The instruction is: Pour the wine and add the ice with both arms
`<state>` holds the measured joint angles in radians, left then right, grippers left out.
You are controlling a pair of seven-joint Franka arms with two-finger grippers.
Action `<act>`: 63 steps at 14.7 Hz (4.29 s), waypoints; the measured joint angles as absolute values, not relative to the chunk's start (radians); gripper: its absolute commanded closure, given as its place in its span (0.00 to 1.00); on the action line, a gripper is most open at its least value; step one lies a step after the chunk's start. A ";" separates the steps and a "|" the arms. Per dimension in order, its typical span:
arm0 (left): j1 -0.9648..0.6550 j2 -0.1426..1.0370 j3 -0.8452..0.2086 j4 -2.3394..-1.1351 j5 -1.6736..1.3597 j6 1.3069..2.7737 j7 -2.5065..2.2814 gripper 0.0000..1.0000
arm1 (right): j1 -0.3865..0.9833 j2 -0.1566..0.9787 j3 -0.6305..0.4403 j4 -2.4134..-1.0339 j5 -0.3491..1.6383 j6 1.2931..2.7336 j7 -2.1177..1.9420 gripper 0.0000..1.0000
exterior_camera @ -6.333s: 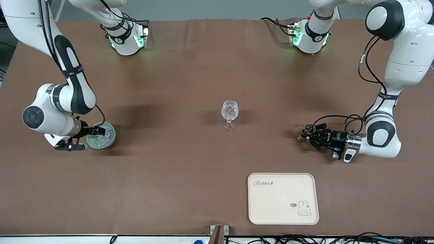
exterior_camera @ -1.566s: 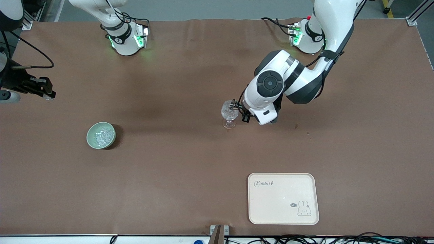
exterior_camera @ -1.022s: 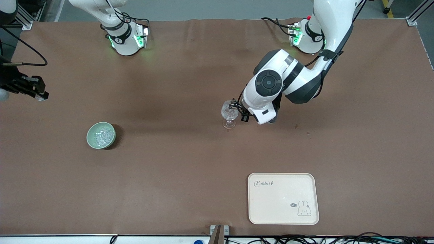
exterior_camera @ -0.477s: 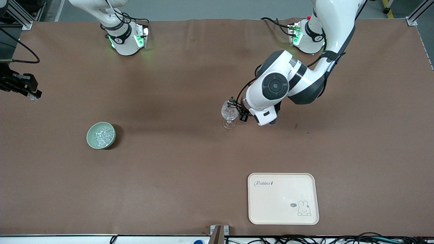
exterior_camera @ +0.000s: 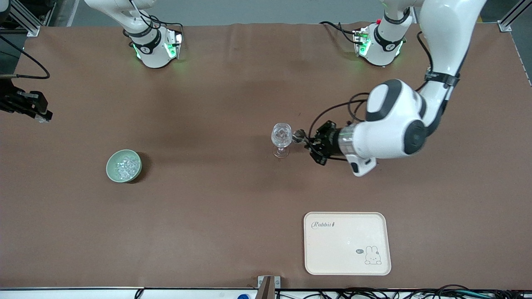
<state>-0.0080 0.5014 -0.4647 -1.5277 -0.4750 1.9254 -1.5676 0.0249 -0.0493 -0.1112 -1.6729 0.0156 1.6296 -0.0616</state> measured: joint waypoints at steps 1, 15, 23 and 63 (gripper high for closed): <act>0.020 0.514 -0.464 -1.519 -0.519 1.925 -1.543 0.99 | 0.028 -0.046 -0.109 -1.673 0.016 1.630 -0.048 0.91; 0.191 0.977 -0.447 -1.253 -1.033 2.283 -1.383 0.95 | 0.420 0.060 -0.089 -1.666 0.047 1.764 0.524 0.92; 0.216 1.142 -0.410 -1.153 -1.035 2.348 -1.223 0.95 | 0.746 0.375 -0.087 -1.455 0.082 1.853 1.026 0.92; 0.176 0.748 -0.434 -1.055 -0.004 1.788 -1.034 0.00 | 0.502 0.326 -0.205 -1.306 0.021 1.655 0.639 0.00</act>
<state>0.1764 0.7478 -0.4343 -1.0552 -0.0044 1.7876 -1.0342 0.5022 0.3256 -0.2051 -1.3055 0.0215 1.6546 0.6389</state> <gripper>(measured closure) 0.000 0.000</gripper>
